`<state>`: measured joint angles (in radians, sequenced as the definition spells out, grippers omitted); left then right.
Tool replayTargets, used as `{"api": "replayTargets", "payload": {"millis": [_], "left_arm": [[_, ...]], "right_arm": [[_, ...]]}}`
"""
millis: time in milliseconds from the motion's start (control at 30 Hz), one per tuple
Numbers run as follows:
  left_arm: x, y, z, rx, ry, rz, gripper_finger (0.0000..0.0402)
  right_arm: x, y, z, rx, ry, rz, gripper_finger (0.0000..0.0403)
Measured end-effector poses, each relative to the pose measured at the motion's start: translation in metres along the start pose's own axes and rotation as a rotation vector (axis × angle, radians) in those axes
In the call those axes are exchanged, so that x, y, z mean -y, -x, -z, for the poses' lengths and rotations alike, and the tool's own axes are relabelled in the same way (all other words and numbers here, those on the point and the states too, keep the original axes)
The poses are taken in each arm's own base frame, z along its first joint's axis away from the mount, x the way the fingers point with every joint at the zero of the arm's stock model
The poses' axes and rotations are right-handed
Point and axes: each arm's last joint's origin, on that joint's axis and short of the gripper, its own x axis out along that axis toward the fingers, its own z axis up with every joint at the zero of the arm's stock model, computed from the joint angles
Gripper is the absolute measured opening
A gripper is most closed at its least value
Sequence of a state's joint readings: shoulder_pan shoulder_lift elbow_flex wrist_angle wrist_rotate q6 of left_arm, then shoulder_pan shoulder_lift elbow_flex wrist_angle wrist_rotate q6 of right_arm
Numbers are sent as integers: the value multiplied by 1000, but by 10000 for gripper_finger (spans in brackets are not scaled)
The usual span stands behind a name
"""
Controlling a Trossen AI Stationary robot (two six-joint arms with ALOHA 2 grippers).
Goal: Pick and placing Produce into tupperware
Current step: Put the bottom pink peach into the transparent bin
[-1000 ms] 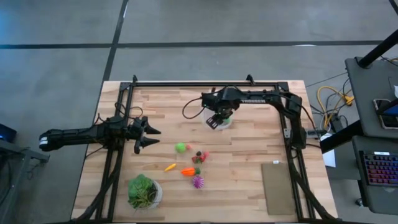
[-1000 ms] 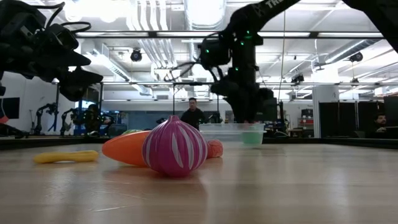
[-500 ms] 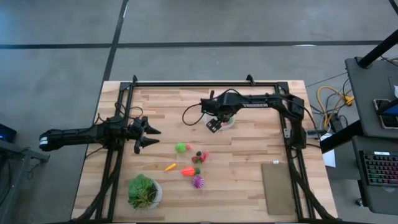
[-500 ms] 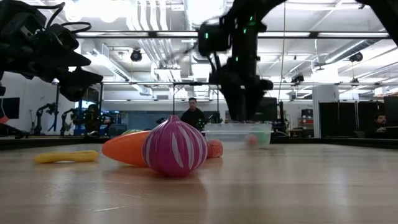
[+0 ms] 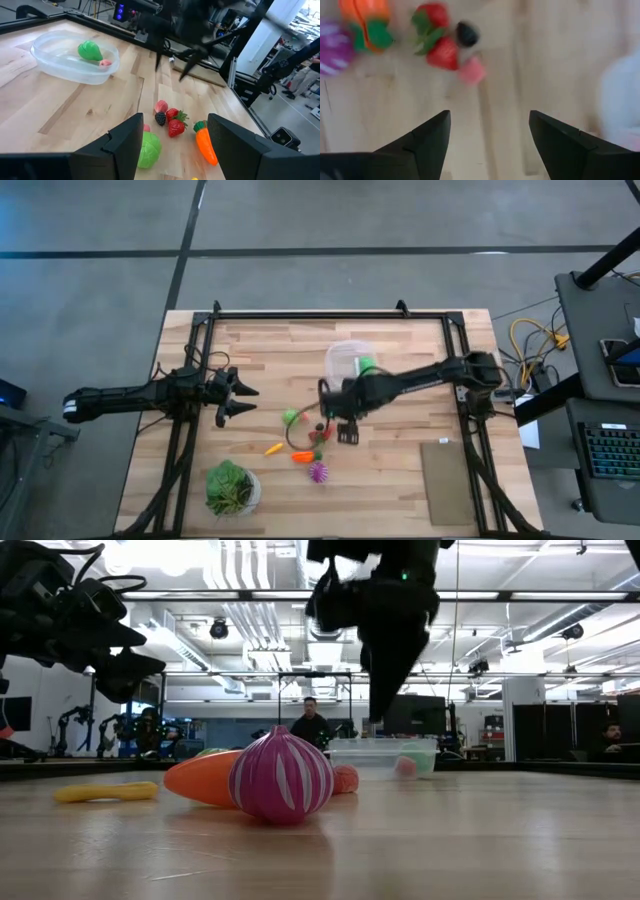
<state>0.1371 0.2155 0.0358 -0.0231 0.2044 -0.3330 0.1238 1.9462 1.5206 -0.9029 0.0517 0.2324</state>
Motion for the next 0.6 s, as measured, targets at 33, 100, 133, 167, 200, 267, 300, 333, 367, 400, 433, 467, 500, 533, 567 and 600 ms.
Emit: {"api": "replayTargets", "payload": {"millis": [33, 100, 133, 167, 200, 267, 300, 333, 367, 400, 433, 467, 500, 533, 567, 600], "left_arm": [[0, 0, 0, 0, 0, 0, 208], [0, 0, 0, 0, 0, 0, 208], [0, 0, 0, 0, 0, 0, 208], [0, 0, 0, 0, 0, 0, 208], [0, 0, 0, 1, 0, 0, 208], [0, 0, 0, 0, 0, 0, 208], [0, 0, 0, 0, 0, 0, 208], [0, 0, 0, 1, 0, 0, 208], [0, 0, 0, 1, 0, 0, 208], [0, 0, 0, -1, 0, 0, 208], [0, 0, 0, 0, 0, 0, 208], [0, 0, 0, 4, -1, 1, 208], [0, 0, 0, 4, -1, 2, 208], [0, 0, 0, 3, -1, 2, 208], [0, 0, 0, 4, -1, 1, 208], [0, 0, 0, 5, -1, 2, 208]], "right_arm": [[-4, -6, 0, -8, 1, -2, 263], [-10, -15, -1, -3, 4, -4, 263], [-12, -19, -2, -1, 7, -5, 262], [-13, -23, -3, 5, 9, -7, 261], [-14, -25, -4, 11, 10, -9, 260], [-16, -31, -5, 11, 12, -9, 260], [-16, -32, -6, 21, 8, -11, 260], [-16, -33, -7, 24, 8, -10, 260], [-16, -33, -6, 24, 8, -2, 260], [-17, -33, -7, 32, 12, 6, 259], [-17, -33, -8, 45, 18, 10, 257], [-17, -34, -8, 57, 28, 12, 256], [-17, -34, -8, 62, 35, 15, 254], [-17, -35, -9, 70, 41, 20, 252], [-17, -35, -9, 82, 47, 21, 250], [-18, -36, -10, 95, 53, 19, 248]]}}
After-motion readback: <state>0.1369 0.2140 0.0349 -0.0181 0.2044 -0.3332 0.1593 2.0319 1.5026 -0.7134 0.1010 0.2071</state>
